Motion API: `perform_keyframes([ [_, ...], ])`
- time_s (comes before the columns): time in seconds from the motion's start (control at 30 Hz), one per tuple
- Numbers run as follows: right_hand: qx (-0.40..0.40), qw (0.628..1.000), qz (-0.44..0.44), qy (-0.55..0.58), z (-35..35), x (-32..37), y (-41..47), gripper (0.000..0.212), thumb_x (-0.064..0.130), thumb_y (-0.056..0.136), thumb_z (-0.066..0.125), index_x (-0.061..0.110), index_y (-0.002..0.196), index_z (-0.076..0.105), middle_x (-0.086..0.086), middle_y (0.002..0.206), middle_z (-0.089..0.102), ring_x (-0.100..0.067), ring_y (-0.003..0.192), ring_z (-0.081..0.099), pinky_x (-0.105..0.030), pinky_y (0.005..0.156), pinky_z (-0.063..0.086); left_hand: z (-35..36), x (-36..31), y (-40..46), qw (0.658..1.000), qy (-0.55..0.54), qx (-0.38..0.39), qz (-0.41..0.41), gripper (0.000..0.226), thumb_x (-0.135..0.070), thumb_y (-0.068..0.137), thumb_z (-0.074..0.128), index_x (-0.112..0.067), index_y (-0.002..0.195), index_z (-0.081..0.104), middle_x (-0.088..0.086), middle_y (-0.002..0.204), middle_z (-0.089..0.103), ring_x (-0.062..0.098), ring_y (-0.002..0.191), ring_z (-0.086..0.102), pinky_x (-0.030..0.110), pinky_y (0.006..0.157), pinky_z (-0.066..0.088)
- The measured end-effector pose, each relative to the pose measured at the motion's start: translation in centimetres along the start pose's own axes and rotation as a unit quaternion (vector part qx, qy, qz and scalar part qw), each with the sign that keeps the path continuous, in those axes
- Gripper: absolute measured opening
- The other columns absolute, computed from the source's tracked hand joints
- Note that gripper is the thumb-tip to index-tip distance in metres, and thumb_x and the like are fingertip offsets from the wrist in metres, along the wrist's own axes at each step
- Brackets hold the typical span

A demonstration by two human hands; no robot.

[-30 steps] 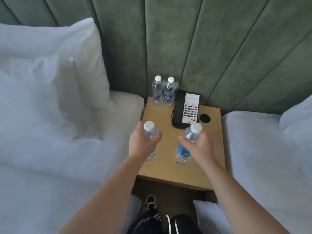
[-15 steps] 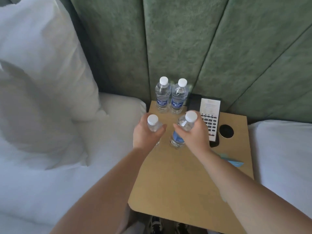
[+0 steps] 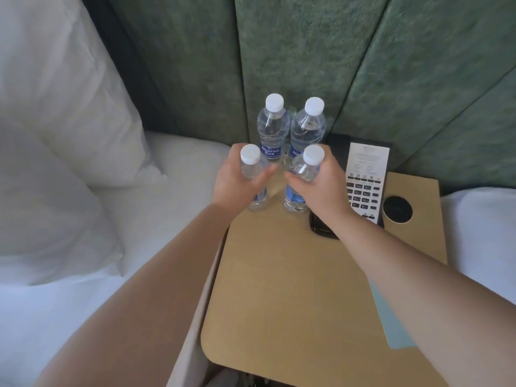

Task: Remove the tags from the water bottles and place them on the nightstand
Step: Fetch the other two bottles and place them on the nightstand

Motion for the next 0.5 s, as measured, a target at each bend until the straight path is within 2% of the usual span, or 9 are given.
perform_keyframes([
  [0.07, 0.006, 1.000, -0.005, 0.003, 0.2, -0.1, 0.0, 0.054, 0.038, 0.070, 0.078, 0.018, 0.112, 0.051, 0.000, 0.107, 0.061, -0.015, 0.098, 0.059, -0.028, 0.079, 0.047, 0.0, 0.2, -0.1, 0.999, -0.027, 0.038, 0.005, 0.057, -0.057, 0.072, 0.071, -0.029, 0.116, 0.047, -0.006, 0.109, 0.063, 0.007, 0.104, 0.061, 0.038, 0.090, 0.053],
  [0.1, 0.010, 1.000, -0.009, 0.004, 0.3, 0.0, -0.1, 0.055, 0.039, 0.070, 0.078, 0.018, 0.113, 0.051, 0.000, 0.107, 0.061, -0.015, 0.098, 0.058, -0.026, 0.078, 0.046, -0.1, 0.2, -0.3, 0.998, -0.039, 0.056, 0.004, 0.062, -0.056, 0.072, 0.071, -0.029, 0.121, 0.045, -0.002, 0.115, 0.062, 0.011, 0.109, 0.060, 0.040, 0.094, 0.051],
  [0.17, 0.023, 1.000, -0.016, 0.008, 0.3, 0.0, -0.2, 0.059, 0.041, 0.070, 0.079, 0.018, 0.115, 0.050, 0.000, 0.110, 0.060, -0.013, 0.100, 0.057, -0.023, 0.081, 0.044, -0.9, 0.2, -0.6, 0.996, -0.058, 0.069, -0.012, 0.073, -0.058, 0.071, 0.070, -0.030, 0.132, 0.040, -0.004, 0.125, 0.057, 0.006, 0.116, 0.057, 0.031, 0.096, 0.050],
  [0.23, 0.051, 0.999, -0.011, 0.016, 0.2, -0.2, -0.4, 0.063, 0.046, 0.071, 0.078, 0.020, 0.119, 0.048, 0.004, 0.113, 0.059, -0.009, 0.103, 0.055, -0.019, 0.084, 0.042, -1.9, 0.1, -0.8, 0.995, -0.066, 0.067, -0.017, 0.081, -0.052, 0.076, 0.070, -0.029, 0.145, 0.033, -0.011, 0.135, 0.048, -0.008, 0.119, 0.050, 0.016, 0.093, 0.046],
  [0.27, 0.070, 0.997, -0.003, 0.018, 0.0, -0.3, -0.4, 0.064, 0.049, 0.071, 0.077, 0.024, 0.122, 0.047, 0.008, 0.114, 0.058, -0.007, 0.104, 0.053, -0.015, 0.084, 0.040, -2.4, 0.2, -0.8, 0.995, -0.066, 0.067, -0.016, 0.080, -0.046, 0.079, 0.070, -0.031, 0.147, 0.030, -0.012, 0.141, 0.043, -0.009, 0.124, 0.045, 0.017, 0.097, 0.043],
  [0.33, 0.111, 0.994, 0.012, 0.017, -0.6, -0.6, -0.3, 0.070, 0.055, 0.071, 0.073, 0.034, 0.130, 0.043, 0.016, 0.121, 0.054, -0.001, 0.110, 0.048, -0.011, 0.085, 0.034, -3.1, 0.3, -0.8, 0.994, -0.066, 0.082, -0.021, 0.075, -0.033, 0.086, 0.069, -0.036, 0.148, 0.026, -0.008, 0.152, 0.033, 0.006, 0.137, 0.036, 0.031, 0.108, 0.036],
  [0.43, 0.159, 0.987, 0.025, 0.001, -1.9, -1.0, 0.2, 0.078, 0.059, 0.073, 0.069, 0.042, 0.140, 0.033, 0.018, 0.142, 0.042, 0.000, 0.127, 0.037, -0.020, 0.098, 0.029, -3.5, 0.1, -0.7, 0.992, -0.069, 0.104, -0.035, 0.069, -0.020, 0.091, 0.065, -0.039, 0.147, 0.028, -0.004, 0.152, 0.035, 0.015, 0.137, 0.038, 0.037, 0.109, 0.036],
  [0.5, 0.190, 0.981, 0.026, 0.006, -2.6, -1.0, 0.4, 0.076, 0.055, 0.075, 0.068, 0.047, 0.141, 0.029, 0.022, 0.145, 0.039, 0.002, 0.132, 0.034, -0.026, 0.105, 0.029, -3.4, -0.1, -0.6, 0.991, -0.068, 0.109, -0.034, 0.060, -0.016, 0.092, 0.063, -0.034, 0.144, 0.038, -0.004, 0.143, 0.047, 0.012, 0.127, 0.050, 0.035, 0.105, 0.041],
])
Point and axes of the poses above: each hand's wrist, its own y-axis towards the middle knuckle, its own z-axis out of the palm, x = y × z, the point moved 5 cm from there along y, towards the middle knuckle
